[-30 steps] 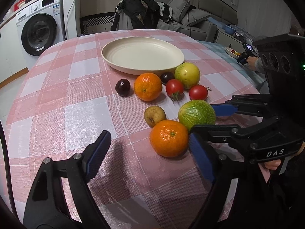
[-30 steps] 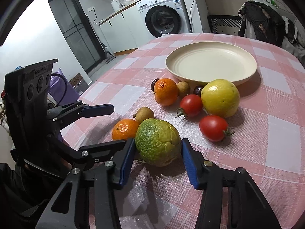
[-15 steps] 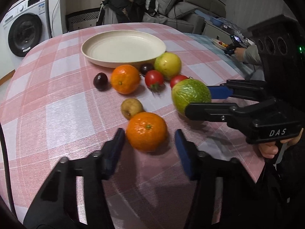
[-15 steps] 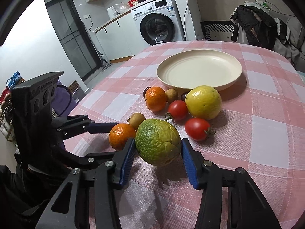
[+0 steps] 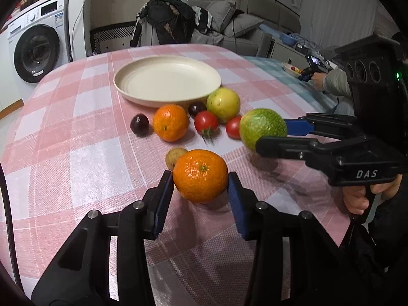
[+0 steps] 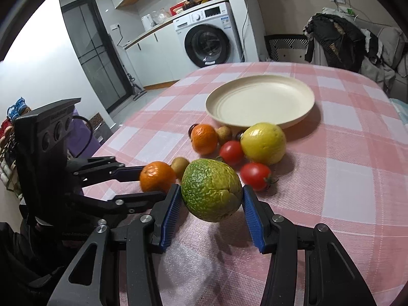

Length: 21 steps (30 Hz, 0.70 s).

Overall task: Organize fruits
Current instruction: 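Close the left tool on the mandarin while the right tool lifts the green citrus, then carry the mandarin in the left tool and green citrus in the right tool over the plate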

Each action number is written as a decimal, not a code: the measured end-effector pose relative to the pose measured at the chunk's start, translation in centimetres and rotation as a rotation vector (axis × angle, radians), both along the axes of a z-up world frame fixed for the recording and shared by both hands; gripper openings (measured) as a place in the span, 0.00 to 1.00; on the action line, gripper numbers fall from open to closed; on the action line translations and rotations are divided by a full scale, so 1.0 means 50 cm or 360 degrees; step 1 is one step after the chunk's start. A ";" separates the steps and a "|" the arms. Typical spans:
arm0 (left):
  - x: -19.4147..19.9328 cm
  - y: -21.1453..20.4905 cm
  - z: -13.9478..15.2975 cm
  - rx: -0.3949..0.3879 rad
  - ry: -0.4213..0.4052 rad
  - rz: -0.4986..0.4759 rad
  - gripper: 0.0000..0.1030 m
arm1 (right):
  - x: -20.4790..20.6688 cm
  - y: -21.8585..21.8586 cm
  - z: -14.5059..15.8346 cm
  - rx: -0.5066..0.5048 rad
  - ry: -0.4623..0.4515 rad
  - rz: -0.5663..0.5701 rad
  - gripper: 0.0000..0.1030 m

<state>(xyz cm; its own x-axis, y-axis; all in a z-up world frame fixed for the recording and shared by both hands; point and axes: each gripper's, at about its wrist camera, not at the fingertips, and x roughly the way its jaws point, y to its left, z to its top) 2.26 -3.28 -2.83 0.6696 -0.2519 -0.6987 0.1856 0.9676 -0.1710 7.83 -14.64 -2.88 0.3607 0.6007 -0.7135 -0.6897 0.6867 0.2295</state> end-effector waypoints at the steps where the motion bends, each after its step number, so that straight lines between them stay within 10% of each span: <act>1: -0.002 0.003 0.005 -0.0004 -0.0013 0.0008 0.39 | -0.001 -0.004 0.006 0.0010 -0.0027 -0.0021 0.48; 21: 0.027 0.064 0.130 -0.0050 -0.0273 0.0247 0.39 | 0.031 -0.021 0.122 0.0088 -0.0254 -0.0216 0.48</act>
<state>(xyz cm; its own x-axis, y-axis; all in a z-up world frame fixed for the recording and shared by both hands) 3.63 -0.09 3.68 0.8102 -0.1566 -0.5648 0.0640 0.9815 -0.1804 9.38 -15.69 3.19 0.5469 0.5755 -0.6081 -0.6222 0.7653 0.1648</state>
